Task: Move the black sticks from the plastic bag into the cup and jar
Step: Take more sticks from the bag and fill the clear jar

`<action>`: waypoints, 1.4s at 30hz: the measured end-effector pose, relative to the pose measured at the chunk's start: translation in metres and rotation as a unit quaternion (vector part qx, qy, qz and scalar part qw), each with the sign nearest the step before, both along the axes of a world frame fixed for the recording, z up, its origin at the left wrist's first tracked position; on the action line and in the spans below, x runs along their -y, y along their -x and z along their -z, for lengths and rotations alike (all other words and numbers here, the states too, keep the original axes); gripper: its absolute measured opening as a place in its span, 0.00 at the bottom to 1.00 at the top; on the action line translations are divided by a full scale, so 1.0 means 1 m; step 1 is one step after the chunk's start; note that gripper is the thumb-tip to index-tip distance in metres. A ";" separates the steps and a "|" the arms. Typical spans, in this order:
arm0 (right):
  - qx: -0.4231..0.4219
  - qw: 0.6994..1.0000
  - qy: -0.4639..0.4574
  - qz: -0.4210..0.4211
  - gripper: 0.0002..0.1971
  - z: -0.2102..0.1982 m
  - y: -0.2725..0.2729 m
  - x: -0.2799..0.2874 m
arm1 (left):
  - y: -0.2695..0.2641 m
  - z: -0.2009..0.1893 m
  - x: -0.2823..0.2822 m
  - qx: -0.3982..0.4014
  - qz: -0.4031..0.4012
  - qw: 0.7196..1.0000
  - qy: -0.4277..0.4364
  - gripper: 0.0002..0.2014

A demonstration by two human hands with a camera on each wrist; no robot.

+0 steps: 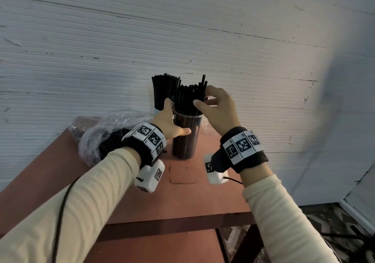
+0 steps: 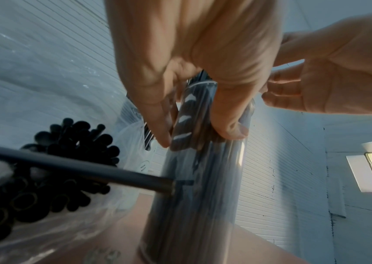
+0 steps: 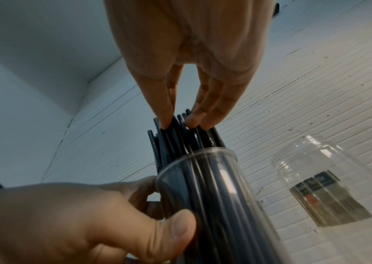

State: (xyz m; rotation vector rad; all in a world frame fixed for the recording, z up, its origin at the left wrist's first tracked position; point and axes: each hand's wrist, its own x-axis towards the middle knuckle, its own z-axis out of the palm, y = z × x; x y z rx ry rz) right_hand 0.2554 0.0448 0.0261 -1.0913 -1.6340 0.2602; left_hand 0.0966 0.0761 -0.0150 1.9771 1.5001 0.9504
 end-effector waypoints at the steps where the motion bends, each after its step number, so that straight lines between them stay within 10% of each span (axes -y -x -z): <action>1: -0.005 1.000 -0.006 0.003 0.07 0.001 -0.001 0.001 | 0.000 0.000 0.000 0.002 0.000 1.000 0.001 0.37; 21: 0.025 0.992 0.078 0.096 0.19 -0.020 0.008 -0.009 | 0.004 0.003 -0.005 0.002 0.007 1.000 0.007 0.38; 29: -0.050 0.993 0.104 0.029 0.02 -0.007 0.006 0.002 | 0.004 0.004 -0.007 0.009 0.004 1.000 0.020 0.38; 42: 0.139 0.981 0.100 0.096 0.07 -0.014 0.003 0.001 | 0.003 0.003 -0.007 0.007 0.006 1.000 0.009 0.39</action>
